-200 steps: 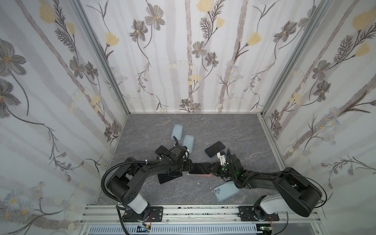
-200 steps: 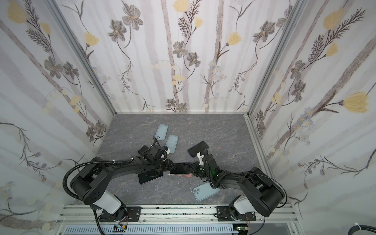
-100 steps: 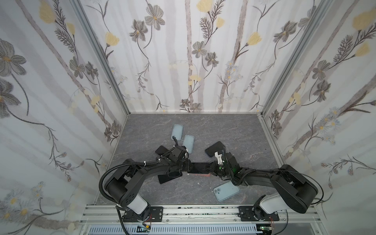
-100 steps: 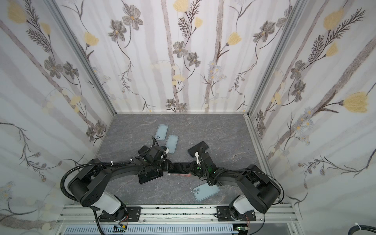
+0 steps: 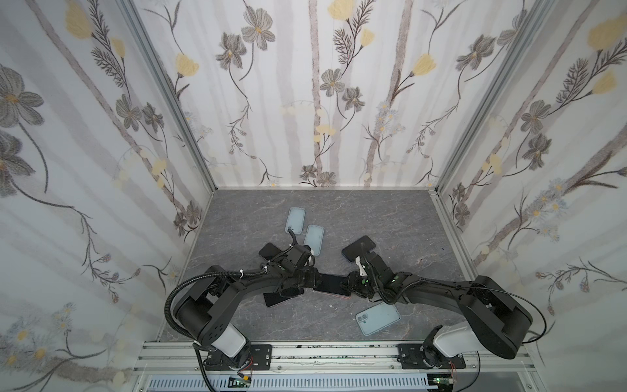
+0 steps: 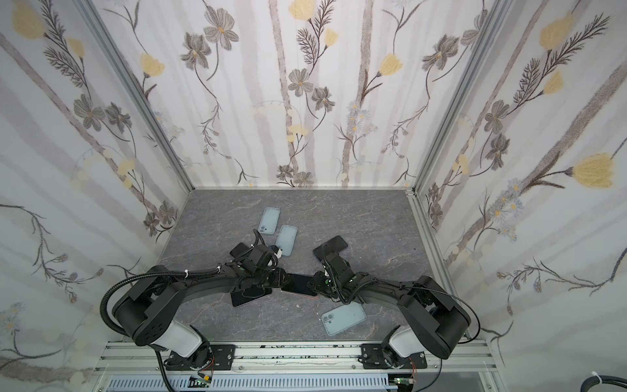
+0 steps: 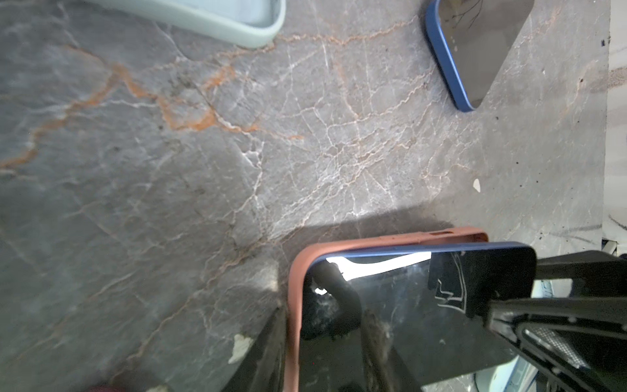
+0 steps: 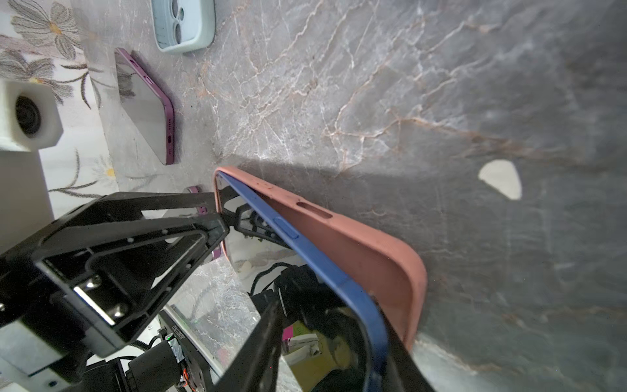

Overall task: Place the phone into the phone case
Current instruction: 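Press the phone into the case with the right gripper while the left holds it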

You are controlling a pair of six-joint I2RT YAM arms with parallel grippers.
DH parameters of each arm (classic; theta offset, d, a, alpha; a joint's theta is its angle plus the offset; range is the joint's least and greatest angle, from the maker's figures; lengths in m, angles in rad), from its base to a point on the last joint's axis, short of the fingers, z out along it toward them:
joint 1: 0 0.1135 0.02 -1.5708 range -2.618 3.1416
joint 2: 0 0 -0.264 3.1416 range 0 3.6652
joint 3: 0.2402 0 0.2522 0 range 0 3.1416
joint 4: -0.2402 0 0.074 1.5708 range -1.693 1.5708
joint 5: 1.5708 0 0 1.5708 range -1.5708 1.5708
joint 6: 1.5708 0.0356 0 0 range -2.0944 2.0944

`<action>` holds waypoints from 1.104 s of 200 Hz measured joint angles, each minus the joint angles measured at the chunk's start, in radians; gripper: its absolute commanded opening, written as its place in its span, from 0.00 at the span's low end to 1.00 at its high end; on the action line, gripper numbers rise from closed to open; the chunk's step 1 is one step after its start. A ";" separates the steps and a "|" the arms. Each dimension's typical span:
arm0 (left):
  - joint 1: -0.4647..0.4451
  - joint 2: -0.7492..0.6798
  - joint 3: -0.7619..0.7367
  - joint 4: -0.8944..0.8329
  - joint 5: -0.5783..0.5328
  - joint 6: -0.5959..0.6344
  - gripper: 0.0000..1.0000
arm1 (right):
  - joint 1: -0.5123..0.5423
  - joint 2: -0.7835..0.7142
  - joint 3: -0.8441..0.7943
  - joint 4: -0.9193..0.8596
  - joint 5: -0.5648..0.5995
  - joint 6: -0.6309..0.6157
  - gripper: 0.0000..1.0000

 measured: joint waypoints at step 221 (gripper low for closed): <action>-0.001 -0.024 -0.002 -0.076 0.045 0.023 0.37 | 0.026 -0.046 -0.006 -0.171 0.053 -0.042 0.15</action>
